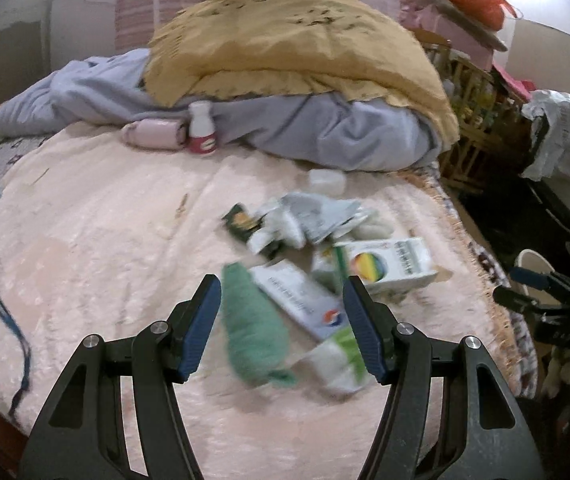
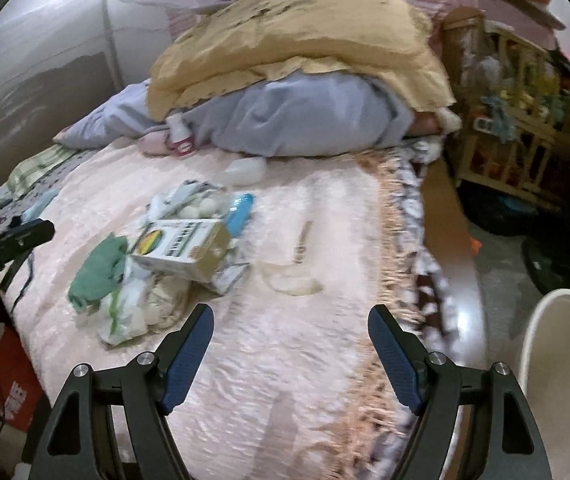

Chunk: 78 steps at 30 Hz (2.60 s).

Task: Collect trash
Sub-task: 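Grasp the green towel with the left gripper while the right gripper grasps the beige tissue, then carry the beige tissue in the right gripper over the white bucket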

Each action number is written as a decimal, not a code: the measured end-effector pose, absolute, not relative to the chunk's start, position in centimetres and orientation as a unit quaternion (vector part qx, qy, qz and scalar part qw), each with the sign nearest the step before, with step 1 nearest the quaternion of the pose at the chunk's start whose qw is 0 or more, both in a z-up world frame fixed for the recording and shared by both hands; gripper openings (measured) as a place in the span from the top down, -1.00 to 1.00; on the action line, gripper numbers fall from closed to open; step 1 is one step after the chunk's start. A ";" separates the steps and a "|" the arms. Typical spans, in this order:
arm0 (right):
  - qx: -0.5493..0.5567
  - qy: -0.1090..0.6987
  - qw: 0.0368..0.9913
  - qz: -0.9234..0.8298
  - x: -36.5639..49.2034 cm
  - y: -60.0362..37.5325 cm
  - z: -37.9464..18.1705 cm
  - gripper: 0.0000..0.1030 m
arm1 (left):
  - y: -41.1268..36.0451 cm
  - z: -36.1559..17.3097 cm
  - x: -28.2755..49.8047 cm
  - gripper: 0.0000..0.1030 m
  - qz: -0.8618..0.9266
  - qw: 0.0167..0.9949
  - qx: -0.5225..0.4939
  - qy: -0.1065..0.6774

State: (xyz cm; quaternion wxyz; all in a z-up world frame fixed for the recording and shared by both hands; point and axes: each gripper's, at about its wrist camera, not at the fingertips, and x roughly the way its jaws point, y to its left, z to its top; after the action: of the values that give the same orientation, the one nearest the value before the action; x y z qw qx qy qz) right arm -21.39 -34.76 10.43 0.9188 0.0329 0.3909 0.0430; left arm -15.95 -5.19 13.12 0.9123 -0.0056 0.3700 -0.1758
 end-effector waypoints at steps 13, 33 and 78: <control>-0.001 0.438 0.881 0.180 -18.0 -29.4 8.3 -0.50 | -1.8 9.0 -14.9 -0.21 -0.172 0.882 -0.041 0.436; 0.032 0.491 0.826 0.276 -11.2 -25.6 2.5 0.39 | -5.1 4.5 -9.6 0.17 -0.188 0.846 -0.078 0.493; 0.030 0.383 0.921 0.066 -26.5 -42.8 11.1 0.44 | -25.1 14.8 -17.9 0.36 -0.380 0.826 0.009 0.417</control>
State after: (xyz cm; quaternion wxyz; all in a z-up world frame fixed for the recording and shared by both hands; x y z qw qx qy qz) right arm -26.52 -42.83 11.13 0.9208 0.0305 0.3834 0.0656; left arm -17.91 -25.11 14.76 0.8257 0.0091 0.4166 -0.3802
